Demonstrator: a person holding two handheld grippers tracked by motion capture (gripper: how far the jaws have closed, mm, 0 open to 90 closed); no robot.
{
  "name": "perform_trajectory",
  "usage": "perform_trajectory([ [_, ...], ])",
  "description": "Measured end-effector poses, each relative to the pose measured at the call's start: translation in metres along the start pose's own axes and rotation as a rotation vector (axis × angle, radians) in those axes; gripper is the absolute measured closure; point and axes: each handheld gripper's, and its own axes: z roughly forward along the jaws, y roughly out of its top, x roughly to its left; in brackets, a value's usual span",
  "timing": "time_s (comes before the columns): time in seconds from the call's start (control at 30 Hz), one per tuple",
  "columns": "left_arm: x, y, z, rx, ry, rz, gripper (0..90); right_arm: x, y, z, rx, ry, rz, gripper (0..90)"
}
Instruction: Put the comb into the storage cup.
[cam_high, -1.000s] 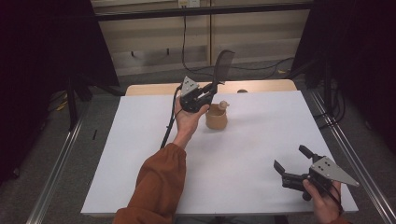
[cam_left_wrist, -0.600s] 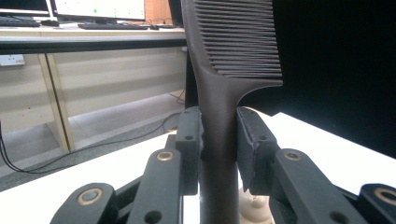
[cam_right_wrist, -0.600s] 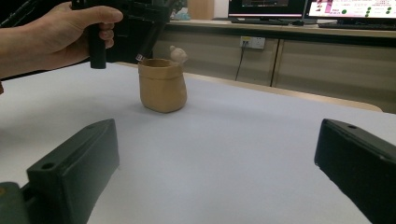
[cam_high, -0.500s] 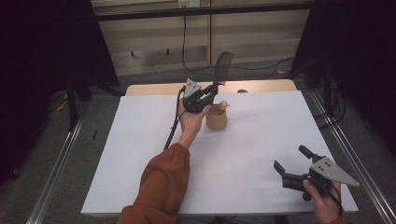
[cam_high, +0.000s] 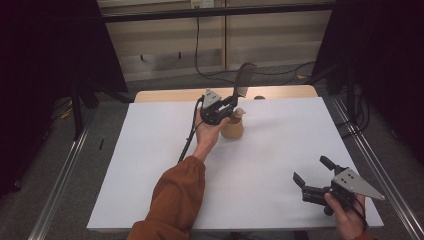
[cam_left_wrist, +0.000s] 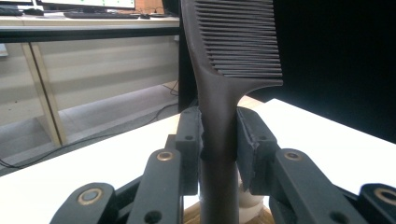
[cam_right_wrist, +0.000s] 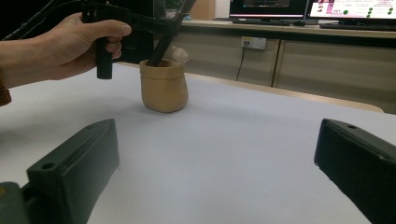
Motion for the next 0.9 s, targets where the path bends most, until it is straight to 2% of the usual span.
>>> perform_trajectory([
  [0.23,0.0037,-0.0032,-0.0031,0.017,0.005,-0.002,72.5,0.0001,0.0000,0.0000,0.002,-0.001,0.000,0.0],
  [0.33,0.0048,-0.0042,-0.0047,0.010,0.005,-0.018,72.5,0.0002,0.0000,0.0000,0.001,-0.001,0.000,0.0],
  [0.47,0.0045,-0.0040,-0.0051,0.012,0.003,-0.018,72.5,0.0001,-0.0001,0.0003,0.001,-0.001,-0.001,0.0],
  [0.63,0.0020,-0.0044,-0.0066,0.025,0.000,0.002,72.7,0.0000,-0.0001,0.0003,0.001,-0.002,-0.002,0.0],
  [0.9,0.0046,-0.0058,-0.0066,0.048,-0.012,-0.001,72.7,0.0000,-0.0002,0.0004,0.002,-0.001,0.000,0.0],
])
